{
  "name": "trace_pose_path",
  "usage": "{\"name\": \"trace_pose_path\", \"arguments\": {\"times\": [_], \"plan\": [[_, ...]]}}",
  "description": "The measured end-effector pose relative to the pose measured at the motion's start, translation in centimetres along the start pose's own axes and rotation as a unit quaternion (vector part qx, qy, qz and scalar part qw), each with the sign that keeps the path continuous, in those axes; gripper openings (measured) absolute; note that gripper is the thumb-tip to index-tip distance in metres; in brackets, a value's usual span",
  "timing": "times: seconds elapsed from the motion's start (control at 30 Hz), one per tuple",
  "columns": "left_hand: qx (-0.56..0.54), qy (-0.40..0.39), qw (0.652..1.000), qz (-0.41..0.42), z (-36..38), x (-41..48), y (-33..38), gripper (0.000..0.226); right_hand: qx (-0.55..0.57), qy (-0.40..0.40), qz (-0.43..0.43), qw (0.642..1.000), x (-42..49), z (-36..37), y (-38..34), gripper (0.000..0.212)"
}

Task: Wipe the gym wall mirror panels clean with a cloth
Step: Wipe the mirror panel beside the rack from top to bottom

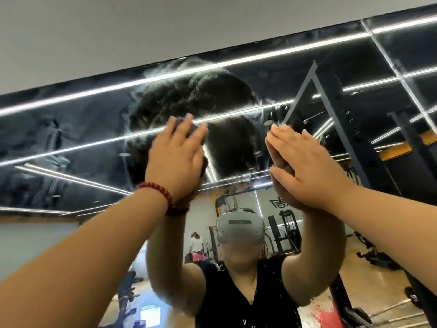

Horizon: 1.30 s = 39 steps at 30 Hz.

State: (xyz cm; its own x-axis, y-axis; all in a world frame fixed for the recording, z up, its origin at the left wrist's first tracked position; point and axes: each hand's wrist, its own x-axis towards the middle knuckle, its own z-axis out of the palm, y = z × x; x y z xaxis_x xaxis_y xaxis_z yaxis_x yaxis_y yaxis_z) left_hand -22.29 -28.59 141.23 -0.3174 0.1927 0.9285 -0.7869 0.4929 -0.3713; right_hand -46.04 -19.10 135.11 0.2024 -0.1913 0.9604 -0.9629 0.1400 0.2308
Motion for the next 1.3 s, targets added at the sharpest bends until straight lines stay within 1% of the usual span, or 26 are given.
{"name": "trace_pose_path", "arguments": {"times": [0.03, 0.1, 0.17, 0.2, 0.23, 0.3, 0.37, 0.4, 0.43, 0.47, 0.53, 0.6, 0.67, 0.7, 0.73, 0.8, 0.83, 0.87, 0.9, 0.93, 1.0, 1.03, 1.1, 1.17, 1.23, 1.3], "plan": [[-0.002, 0.009, 0.998, 0.066, 0.3, -1.2, 1.5, 0.047, -0.002, -0.001, 0.001, 1.000, 0.0, 0.0, 0.0, 0.073], [-0.005, -0.032, 0.980, 0.194, 1.2, -4.0, 4.2, 0.050, -0.008, -0.001, -0.002, 1.000, -0.3, 0.1, -0.1, 0.071], [-0.001, -0.085, 0.965, 0.247, 1.5, -5.1, 4.6, 0.051, -0.012, -0.004, -0.006, 1.000, -0.6, 0.1, -0.3, 0.070], [-0.002, -0.084, 0.968, 0.238, 1.5, -4.5, 4.0, 0.051, -0.013, -0.006, -0.006, 1.000, -0.7, 0.1, -0.4, 0.070], [-0.004, -0.068, 0.978, 0.199, 1.5, -3.7, 3.1, 0.051, -0.011, -0.008, -0.005, 1.000, -0.9, 0.2, -0.5, 0.071], [-0.015, -0.041, 0.998, 0.044, 1.1, -1.8, 0.6, 0.049, -0.002, -0.011, -0.002, 1.000, -1.2, 0.3, -0.8, 0.072], [-0.032, -0.037, 0.989, -0.141, 0.6, -0.6, -1.3, 0.049, 0.012, -0.008, 0.001, 1.000, -1.8, 0.4, -1.0, 0.072], [-0.036, -0.034, 0.979, -0.199, 0.5, -0.6, -0.9, 0.050, 0.018, -0.005, 0.002, 1.000, -2.2, 0.6, -1.1, 0.072], [-0.032, -0.029, 0.975, -0.217, 0.6, -1.1, 0.4, 0.051, 0.022, -0.003, 0.002, 1.000, -2.7, 0.8, -1.2, 0.071], [-0.021, -0.030, 0.981, -0.192, 0.8, -2.0, 2.2, 0.051, 0.026, -0.003, 0.001, 1.000, -3.1, 0.9, -1.3, 0.071], [-0.008, -0.034, 0.998, -0.053, 1.6, -4.8, 6.0, 0.055, 0.033, -0.005, -0.005, 0.999, -3.9, 1.1, -1.5, 0.069], [-0.022, -0.071, 0.994, 0.075, 1.8, -7.8, 7.4, 0.054, 0.036, -0.007, -0.011, 0.999, -4.6, 1.2, -1.5, 0.068], [-0.021, -0.095, 0.988, 0.124, 1.6, -8.1, 5.6, 0.052, 0.034, -0.008, -0.014, 0.999, -5.4, 1.2, -1.7, 0.067], [-0.012, -0.088, 0.991, 0.103, 1.4, -7.9, 4.1, 0.052, 0.032, -0.012, -0.015, 0.999, -5.7, 1.2, -1.8, 0.067], [-0.010, -0.080, 0.996, 0.049, 1.2, -7.3, 2.6, 0.052, 0.031, -0.017, -0.014, 0.999, -6.0, 1.3, -2.0, 0.068], [-0.037, -0.059, 0.992, -0.106, 0.6, -6.2, 0.2, 0.050, 0.029, -0.020, -0.012, 0.999, -6.4, 1.3, -2.3, 0.068], [-0.048, -0.050, 0.984, -0.162, 0.5, -5.9, -0.1, 0.050, 0.028, -0.019, -0.012, 0.999, -6.5, 1.4, -2.4, 0.068], [-0.045, -0.044, 0.980, -0.187, 0.5, -6.1, 0.5, 0.051, 0.027, -0.016, -0.012, 0.999, -6.6, 1.4, -2.6, 0.069], [-0.037, -0.035, 0.984, -0.171, 0.7, -6.5, 1.7, 0.050, 0.028, -0.013, -0.010, 0.999, -6.7, 1.5, -2.7, 0.069], [-0.033, -0.024, 0.992, -0.117, 0.9, -7.3, 3.3, 0.050, 0.029, -0.012, -0.005, 0.999, -6.8, 1.5, -2.8, 0.069], [-0.036, -0.032, 0.998, 0.038, 1.7, -9.7, 6.5, 0.051, 0.036, -0.015, -0.002, 0.999, -6.9, 1.6, -2.9, 0.069], [-0.038, -0.057, 0.992, 0.102, 1.9, -11.0, 7.5, 0.051, 0.036, -0.019, -0.003, 0.999, -7.2, 1.7, -3.0, 0.069], [-0.042, -0.096, 0.984, 0.142, 2.1, -11.5, 7.1, 0.050, 0.031, -0.029, -0.012, 0.999, -7.8, 1.7, -3.0, 0.069], [-0.021, -0.067, 0.994, 0.089, 1.6, -10.2, 4.9, 0.051, 0.024, -0.042, -0.024, 0.999, -8.4, 1.7, -3.1, 0.069], [-0.017, -0.059, 0.996, -0.063, 0.7, -8.3, 2.0, 0.049, 0.026, -0.047, -0.026, 0.998, -8.9, 1.7, -3.1, 0.069], [-0.044, -0.054, 0.976, -0.206, 0.1, -7.6, 0.3, 0.050, 0.025, -0.046, -0.023, 0.998, -9.6, 1.9, -3.5, 0.069]]}}
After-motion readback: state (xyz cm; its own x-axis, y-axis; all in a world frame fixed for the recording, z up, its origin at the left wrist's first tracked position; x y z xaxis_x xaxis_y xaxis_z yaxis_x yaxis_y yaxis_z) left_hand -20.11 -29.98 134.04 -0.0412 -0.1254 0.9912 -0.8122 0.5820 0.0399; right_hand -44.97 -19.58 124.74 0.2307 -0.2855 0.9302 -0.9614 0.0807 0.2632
